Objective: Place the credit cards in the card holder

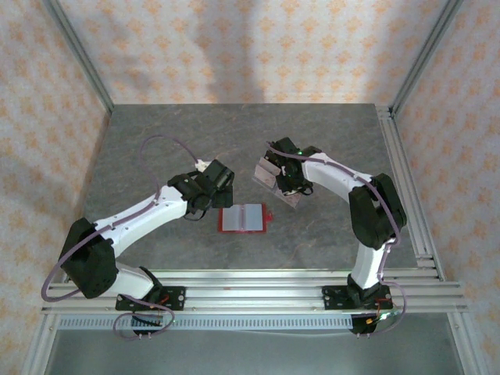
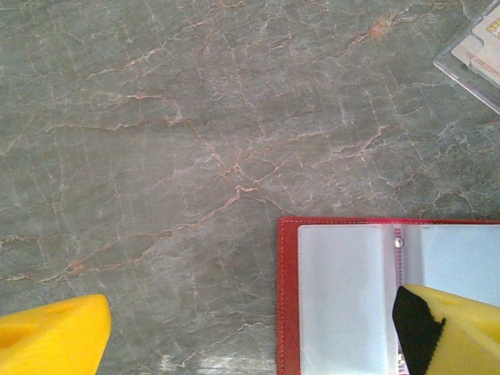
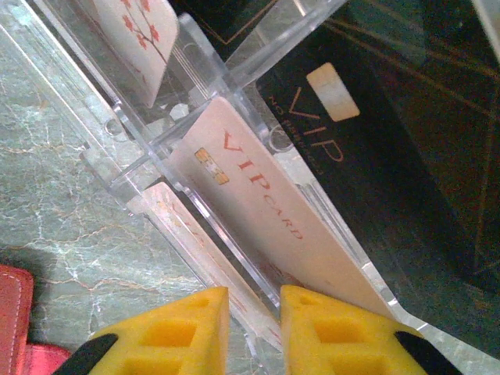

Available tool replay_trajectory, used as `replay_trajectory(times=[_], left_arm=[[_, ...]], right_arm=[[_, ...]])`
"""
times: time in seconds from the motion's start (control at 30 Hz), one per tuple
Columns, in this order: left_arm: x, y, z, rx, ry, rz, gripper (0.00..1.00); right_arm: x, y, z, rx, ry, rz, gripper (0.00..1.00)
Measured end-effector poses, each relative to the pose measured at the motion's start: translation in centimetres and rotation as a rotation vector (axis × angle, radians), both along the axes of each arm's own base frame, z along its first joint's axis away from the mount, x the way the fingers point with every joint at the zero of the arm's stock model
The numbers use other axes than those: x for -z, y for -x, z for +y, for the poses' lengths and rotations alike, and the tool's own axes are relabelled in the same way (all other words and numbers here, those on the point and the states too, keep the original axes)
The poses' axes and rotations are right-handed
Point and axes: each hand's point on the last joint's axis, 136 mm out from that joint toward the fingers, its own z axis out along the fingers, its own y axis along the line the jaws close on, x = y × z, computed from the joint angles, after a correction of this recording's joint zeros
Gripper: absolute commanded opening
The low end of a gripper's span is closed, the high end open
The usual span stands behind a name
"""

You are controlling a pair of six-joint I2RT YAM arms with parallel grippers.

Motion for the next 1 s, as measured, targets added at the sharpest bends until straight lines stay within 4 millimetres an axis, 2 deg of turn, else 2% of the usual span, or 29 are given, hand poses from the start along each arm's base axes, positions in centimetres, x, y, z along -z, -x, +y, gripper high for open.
replay_trajectory(times=[0.13,0.37,0.7,0.87,1.0], left_arm=[[0.1,0.0,0.0,-0.002,0.003,0.004,0.94],[0.2,0.1,0.0,-0.004,0.004,0.005,0.94],[0.2,0.1,-0.1,-0.001,0.010,0.010,0.94],[0.2,0.2,-0.2,0.001,0.014,0.013,0.95],[0.3,0.2,-0.2,0.001,0.014,0.013,0.95]], right_arm=[[0.0,0.0,0.0,-0.003,-0.002,0.000,0.22],[0.1,0.0,0.0,-0.008,0.001,0.002,0.09],[0.1,-0.4,-0.5,0.054,0.025,-0.020,0.04],[0.0,-1.1,-1.5,0.149,0.033,-0.045,0.03],[0.2,-1.9,-3.5,0.260,0.039,-0.063,0.03]])
